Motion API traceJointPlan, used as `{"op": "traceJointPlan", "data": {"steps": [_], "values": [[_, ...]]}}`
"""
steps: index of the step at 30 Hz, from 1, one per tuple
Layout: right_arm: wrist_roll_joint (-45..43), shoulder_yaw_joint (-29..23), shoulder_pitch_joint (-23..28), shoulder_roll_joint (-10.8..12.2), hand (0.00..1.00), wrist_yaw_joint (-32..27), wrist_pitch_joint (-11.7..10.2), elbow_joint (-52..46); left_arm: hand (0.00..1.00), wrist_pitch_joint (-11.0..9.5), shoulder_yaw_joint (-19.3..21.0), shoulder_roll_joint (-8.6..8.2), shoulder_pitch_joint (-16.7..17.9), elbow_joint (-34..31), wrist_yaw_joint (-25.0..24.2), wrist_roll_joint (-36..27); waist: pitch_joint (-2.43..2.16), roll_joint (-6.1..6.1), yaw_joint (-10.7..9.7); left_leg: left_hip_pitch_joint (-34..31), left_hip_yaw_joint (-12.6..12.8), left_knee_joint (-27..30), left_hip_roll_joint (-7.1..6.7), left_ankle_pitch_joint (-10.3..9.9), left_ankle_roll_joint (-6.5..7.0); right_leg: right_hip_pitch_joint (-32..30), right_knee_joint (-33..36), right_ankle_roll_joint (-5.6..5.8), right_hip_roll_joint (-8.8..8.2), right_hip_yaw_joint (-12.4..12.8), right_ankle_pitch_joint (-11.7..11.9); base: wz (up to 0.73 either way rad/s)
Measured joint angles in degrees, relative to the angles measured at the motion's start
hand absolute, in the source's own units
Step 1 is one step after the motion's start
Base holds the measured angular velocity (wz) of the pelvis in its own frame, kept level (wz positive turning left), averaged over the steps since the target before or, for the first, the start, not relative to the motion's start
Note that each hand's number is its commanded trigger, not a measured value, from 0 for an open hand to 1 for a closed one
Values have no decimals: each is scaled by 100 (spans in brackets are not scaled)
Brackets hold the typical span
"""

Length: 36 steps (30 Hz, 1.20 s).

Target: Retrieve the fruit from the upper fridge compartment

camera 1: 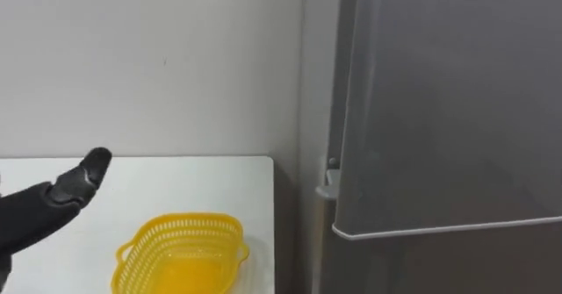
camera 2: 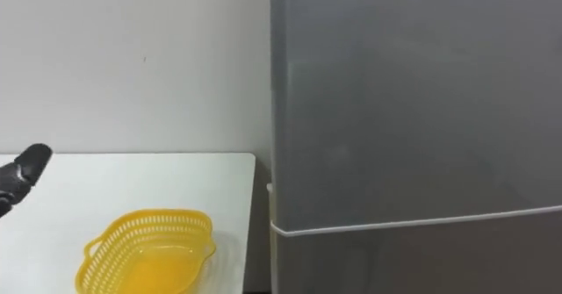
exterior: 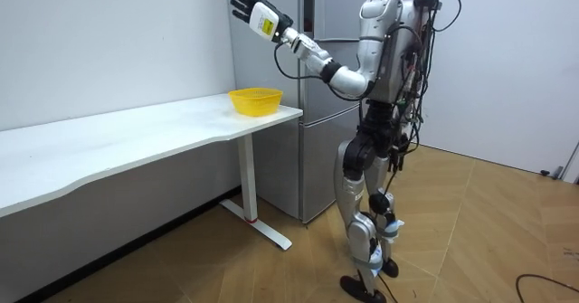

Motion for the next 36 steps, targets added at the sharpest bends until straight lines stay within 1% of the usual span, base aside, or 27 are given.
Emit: {"op": "traceJointPlan", "data": {"steps": [1,2,6,8,10,13,15,17,19,21,24,26,27,31,36], "values": [[-84,-1,4,0,0,21,3,6,0,19,-56,8,-22,1,-158,-91,13,17,-38,-6,28,0,3,0,0,-20,8,-1,2,22,2,-10],[-189,-1,3,3,0,25,10,18,0,60,-123,8,-34,1,-334,-161,15,29,-81,-12,29,0,3,0,0,-34,10,0,2,42,2,-11],[-255,5,2,4,0,117,74,18,0,253,-330,22,-58,5,-859,-306,12,46,-164,-23,40,-3,8,0,0,-66,19,-2,8,82,4,-8],[-350,7,-12,6,0,141,190,21,0,423,-498,30,-79,5,-1199,-377,7,56,-190,-15,50,0,8,0,0,-79,20,-3,12,119,4,-6],[-412,10,1,5,0,139,219,33,0,514,-617,37,-110,5,-1416,-372,2,65,-215,-1,54,0,15,0,0,-82,19,-3,12,128,5,-4],[-420,6,-17,5,0,140,284,40,0,646,-778,53,-147,5,-1779,-370,2,97,-294,3,140,0,49,0,0,-90,19,-3,10,145,7,-5],[-419,7,-31,5,0,138,304,37,0,722,-854,62,-206,4,-2015,-372,-5,132,-297,-2,201,1,61,0,0,-108,24,-5,8,151,17,-9],[-410,8,-99,1,0,136,342,37,0,810,-988,72,-310,-15,-2223,-382,-36,190,-306,-44,205,0,74,0,0,-163,29,-12,-4,151,35,-5],[-409,8,-115,-4,0,138,398,35,0,882,-1037,75,-390,-92,-2395,-384,-39,229,-332,-69,208,0,81,0,0,-193,36,-20,-1,152,40,0],[-410,8,-134,-18,0,140,416,30,0,887,-1100,75,-496,-139,-2546,-385,-41,266,-346,-64,213,0,87,0,-1,-191,42,-24,4,152,42,0],[-410,9,-146,-49,0,137,438,33,0,887,-1104,75,-569,-232,-2755,-387,-23,304,-349,-60,222,0,100,0,-1,-196,46,-40,14,161,52,-1],[-409,9,-145,-75,0,131,438,38,0,887,-1104,74,-589,-236,-2872,-388,-49,345,-349,-89,225,1,104,0,-1,-205,56,-42,15,173,53,0],[-409,9,-149,-80,0,130,437,37,0,887,-1103,74,-593,-236,-2900,-389,-54,352,-345,-88,225,2,104,0,-1,-206,60,-42,16,173,53,0],[-407,9,-204,-99,0,101,436,39,0,887,-1103,74,-605,-236,-3055,-389,-54,353,-331,-86,228,4,105,1,-1,-244,80,-43,17,175,51,0],[-405,10,-212,-103,0,-1,433,47,0,887,-1103,75,-605,-237,-3111,-391,-46,341,-317,-86,242,4,103,1,-2,-254,91,-43,19,210,51,-1]]}}
